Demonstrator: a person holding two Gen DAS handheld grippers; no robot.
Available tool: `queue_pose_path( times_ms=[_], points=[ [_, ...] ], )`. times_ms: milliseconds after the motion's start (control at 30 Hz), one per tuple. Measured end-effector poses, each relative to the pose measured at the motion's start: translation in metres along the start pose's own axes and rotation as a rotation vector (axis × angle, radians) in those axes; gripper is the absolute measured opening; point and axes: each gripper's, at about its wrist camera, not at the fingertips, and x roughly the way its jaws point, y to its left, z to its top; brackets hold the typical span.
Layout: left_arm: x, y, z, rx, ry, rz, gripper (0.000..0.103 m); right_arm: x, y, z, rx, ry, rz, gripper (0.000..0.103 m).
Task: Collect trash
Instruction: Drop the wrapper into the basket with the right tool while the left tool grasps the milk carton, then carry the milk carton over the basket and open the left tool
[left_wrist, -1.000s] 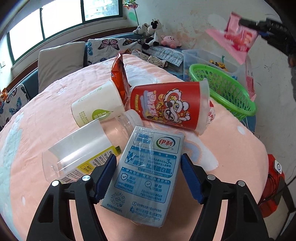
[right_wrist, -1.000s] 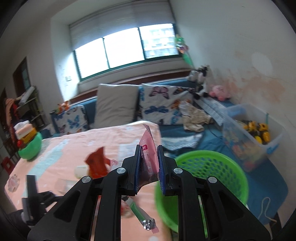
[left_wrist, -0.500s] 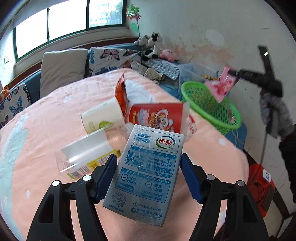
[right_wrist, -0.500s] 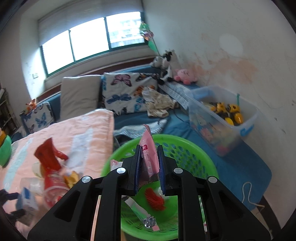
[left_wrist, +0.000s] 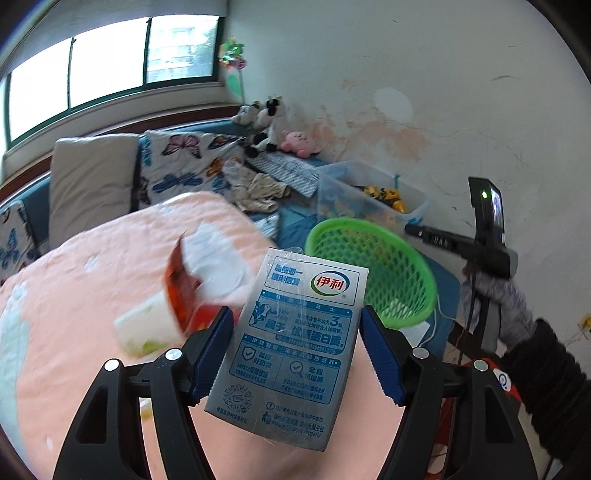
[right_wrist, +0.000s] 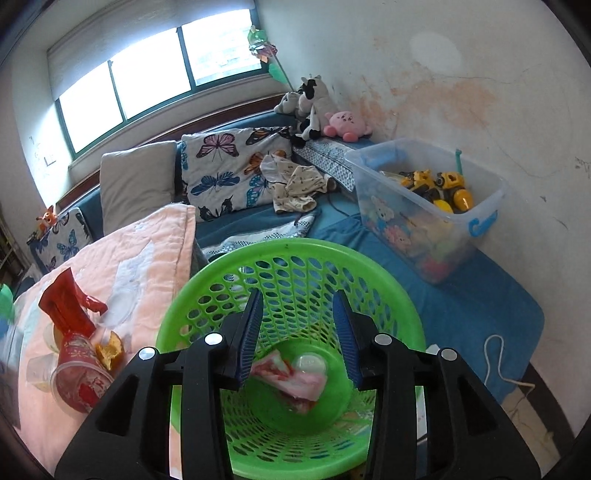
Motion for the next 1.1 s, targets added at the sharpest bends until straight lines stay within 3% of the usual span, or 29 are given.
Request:
queue_pose_path(
  times_ms=[400, 633, 800, 1033, 1100],
  points=[
    [0.089, -0.062, 0.057, 0.035, 0.063, -0.089, 0.068, -0.052, -0.017, -0.019, -0.004, -0.097, 0.006, 0.050],
    [0.135, -0.086, 0.065, 0.009, 0.134, -0.123, 0.068, -0.064, -0.030, -0.036, 0.027, -0.104, 0.016, 0.050],
    [0.163, -0.097, 0.065, 0.003, 0.166, -0.104, 0.068, -0.065, -0.036, -0.047, 0.053, -0.089, 0.026, 0.052],
    [0.176, -0.097, 0.063, -0.047, 0.183, -0.123, 0.070, -0.065, -0.038, -0.058, 0.070, -0.074, 0.029, 0.053],
    [0.173, -0.095, 0.062, -0.052, 0.177, -0.122, 0.076, -0.066, -0.037, -0.060, 0.071, -0.071, 0.031, 0.053]
  ],
)
